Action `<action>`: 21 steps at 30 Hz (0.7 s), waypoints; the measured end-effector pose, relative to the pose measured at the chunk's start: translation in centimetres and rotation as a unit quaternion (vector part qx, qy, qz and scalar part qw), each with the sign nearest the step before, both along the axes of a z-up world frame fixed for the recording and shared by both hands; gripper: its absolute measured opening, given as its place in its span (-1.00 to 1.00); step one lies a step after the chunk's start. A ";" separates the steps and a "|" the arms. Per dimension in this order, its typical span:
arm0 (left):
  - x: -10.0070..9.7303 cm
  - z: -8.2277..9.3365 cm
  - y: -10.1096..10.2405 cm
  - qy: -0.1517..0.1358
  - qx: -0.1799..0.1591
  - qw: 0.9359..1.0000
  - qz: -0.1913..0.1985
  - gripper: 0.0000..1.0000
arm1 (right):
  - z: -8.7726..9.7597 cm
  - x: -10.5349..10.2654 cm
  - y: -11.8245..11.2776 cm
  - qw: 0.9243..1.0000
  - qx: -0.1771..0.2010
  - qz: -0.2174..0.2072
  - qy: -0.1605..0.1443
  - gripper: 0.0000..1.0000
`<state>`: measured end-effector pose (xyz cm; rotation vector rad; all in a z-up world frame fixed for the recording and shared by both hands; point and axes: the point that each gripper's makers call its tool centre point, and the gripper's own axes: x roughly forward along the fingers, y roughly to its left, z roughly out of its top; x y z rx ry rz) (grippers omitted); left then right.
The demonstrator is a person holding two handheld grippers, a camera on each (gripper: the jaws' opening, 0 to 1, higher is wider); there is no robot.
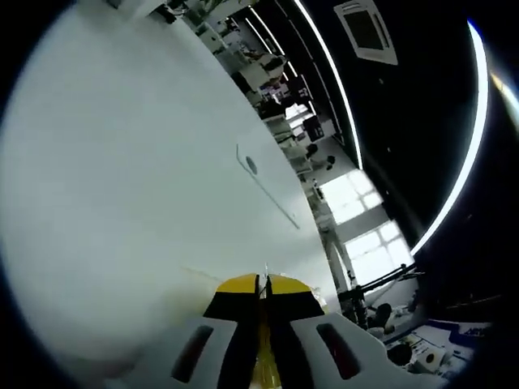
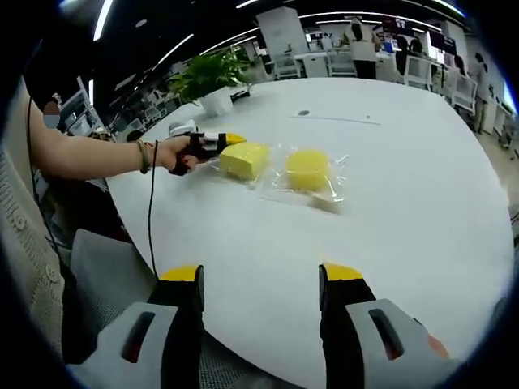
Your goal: Compare the silicone blocks by pressing each to a similar depth, holding the contact briefly, and releasing to observe deformation and rebound differences across the visible hardness samples.
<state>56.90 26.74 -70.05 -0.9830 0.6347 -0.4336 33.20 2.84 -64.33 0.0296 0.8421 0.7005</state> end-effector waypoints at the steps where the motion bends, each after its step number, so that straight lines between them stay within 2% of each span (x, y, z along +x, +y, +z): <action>1: 0.1 0.1 0.1 -0.003 0.001 1.000 0.002 -1.00 | 0.0 0.0 0.1 1.000 0.001 0.000 0.000 0.05; 6: 0.4 1.0 -0.1 -0.014 0.000 1.000 0.000 -1.00 | -0.1 0.0 0.2 1.000 0.002 0.001 0.001 0.05; 7: 0.4 0.9 0.1 -0.020 0.017 1.000 0.000 -1.00 | -0.1 0.0 0.2 1.000 0.002 0.001 0.001 0.05; 16: 0.3 2.3 0.0 -0.038 0.033 0.999 -0.010 -1.00 | 0.5 0.0 0.5 1.000 0.005 0.004 -0.010 0.05; 18: 0.0 2.5 -0.1 -0.018 0.019 1.000 -0.011 -1.00 | 0.6 -0.1 0.6 1.000 0.005 0.005 -0.012 0.05; 21: -0.1 3.1 0.1 -0.028 0.025 0.999 -0.006 -1.00 | 0.8 -0.2 0.7 1.000 0.006 0.007 -0.015 0.05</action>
